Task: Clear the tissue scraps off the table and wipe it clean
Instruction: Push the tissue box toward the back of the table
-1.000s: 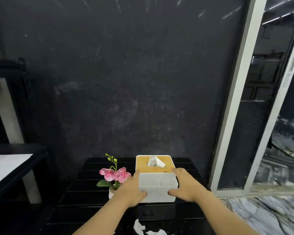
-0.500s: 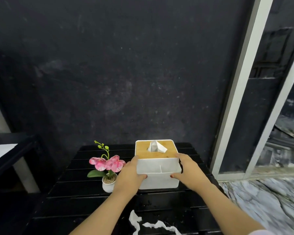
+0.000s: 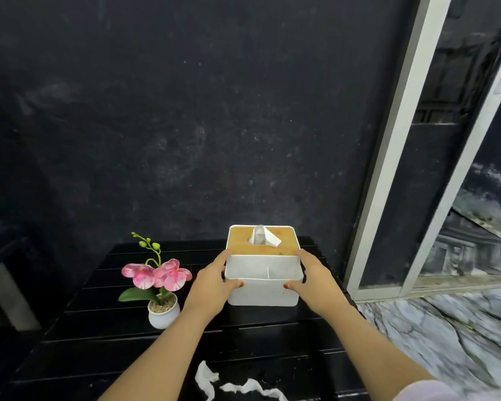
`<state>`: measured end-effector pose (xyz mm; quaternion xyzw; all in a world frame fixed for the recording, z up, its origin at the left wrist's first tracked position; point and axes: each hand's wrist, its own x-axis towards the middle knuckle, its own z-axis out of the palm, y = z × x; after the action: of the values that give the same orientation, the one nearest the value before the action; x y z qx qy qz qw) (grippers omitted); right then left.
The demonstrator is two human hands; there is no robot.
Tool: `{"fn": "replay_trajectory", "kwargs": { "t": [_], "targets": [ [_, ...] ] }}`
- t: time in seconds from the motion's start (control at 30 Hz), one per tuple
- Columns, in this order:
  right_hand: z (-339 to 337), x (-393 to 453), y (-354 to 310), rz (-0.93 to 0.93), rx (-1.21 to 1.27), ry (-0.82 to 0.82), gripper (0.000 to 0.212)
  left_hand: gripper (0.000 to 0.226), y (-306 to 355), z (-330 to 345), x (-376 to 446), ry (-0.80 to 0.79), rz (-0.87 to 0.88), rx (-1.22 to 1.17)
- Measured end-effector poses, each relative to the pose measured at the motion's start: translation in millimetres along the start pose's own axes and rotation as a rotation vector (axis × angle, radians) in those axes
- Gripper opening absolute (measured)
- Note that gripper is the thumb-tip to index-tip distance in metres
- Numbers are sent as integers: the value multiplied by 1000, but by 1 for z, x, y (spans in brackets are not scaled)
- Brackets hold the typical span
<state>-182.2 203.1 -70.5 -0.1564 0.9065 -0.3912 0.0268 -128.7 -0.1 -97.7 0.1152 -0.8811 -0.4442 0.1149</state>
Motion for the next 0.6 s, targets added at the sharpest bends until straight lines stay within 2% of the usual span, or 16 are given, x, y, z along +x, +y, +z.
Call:
{"fn": "replay_trajectory", "kwargs": {
  "t": [0.6],
  "targets": [
    [7, 55, 17, -9, -28, 70, 62, 66, -12, 18, 65, 19, 29, -26]
  ]
}}
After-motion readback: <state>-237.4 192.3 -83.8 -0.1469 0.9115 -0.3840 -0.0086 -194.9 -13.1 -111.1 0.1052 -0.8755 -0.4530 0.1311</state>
